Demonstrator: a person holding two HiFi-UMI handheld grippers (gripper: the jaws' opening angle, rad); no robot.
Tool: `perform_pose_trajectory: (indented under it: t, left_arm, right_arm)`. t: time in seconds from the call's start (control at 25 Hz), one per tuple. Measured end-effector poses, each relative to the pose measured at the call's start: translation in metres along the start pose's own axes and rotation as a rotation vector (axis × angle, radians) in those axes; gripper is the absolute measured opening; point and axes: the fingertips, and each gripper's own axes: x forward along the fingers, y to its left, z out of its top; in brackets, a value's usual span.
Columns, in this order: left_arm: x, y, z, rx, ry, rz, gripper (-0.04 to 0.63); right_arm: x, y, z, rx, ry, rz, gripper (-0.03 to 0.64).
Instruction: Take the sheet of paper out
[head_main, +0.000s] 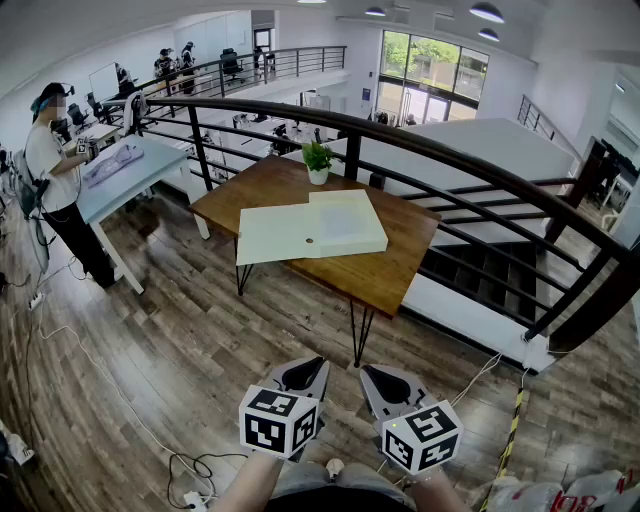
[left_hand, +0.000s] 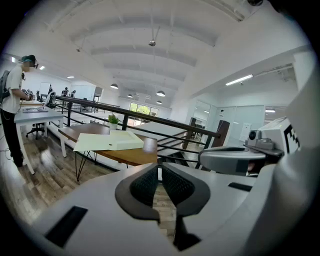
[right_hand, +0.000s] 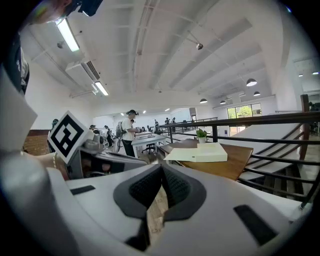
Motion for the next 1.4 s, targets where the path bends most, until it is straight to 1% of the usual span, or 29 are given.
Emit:
perform_pose_trajectory:
  t: [0.24,0.44,0.68,0.88,1.12,1.24,1.4]
  left_arm:
    - [0.002,0.001,-0.001,-0.012,-0.004,-0.004,0.034]
    - [0.005,-0.001,-0.003,-0.019,-0.005,-0.011,0.035]
    - [0.014,-0.004,0.002,-0.024,-0.022,-0.018,0.035]
    - [0.025,-0.009,0.006,-0.02,-0.028,-0.008,0.035]
    - [0.037,-0.012,-0.004,-0.039,-0.013,0.025,0.035]
    - [0.044,-0.014,-0.01,-0.043,0.005,0.028,0.035]
    - [0.056,-0.006,-0.009,-0.04,0.023,0.038,0.034]
  right_arm:
    - [0.009,-0.004,-0.009,-0.017,0.019,-0.013,0.028]
    - [0.008,-0.006,0.0,-0.015,-0.016,-0.008,0.028]
    - [0.004,-0.018,0.008,0.037,-0.067,0.021,0.029]
    - [0.0,-0.031,0.004,0.021,-0.057,0.03,0.029]
    - [0.001,-0.047,-0.006,0.033,-0.053,0.038,0.029]
    - [0.004,-0.056,-0.011,0.051,-0.045,0.044,0.029]
    - [0.015,-0.066,-0.011,0.072,-0.045,0.055,0.029]
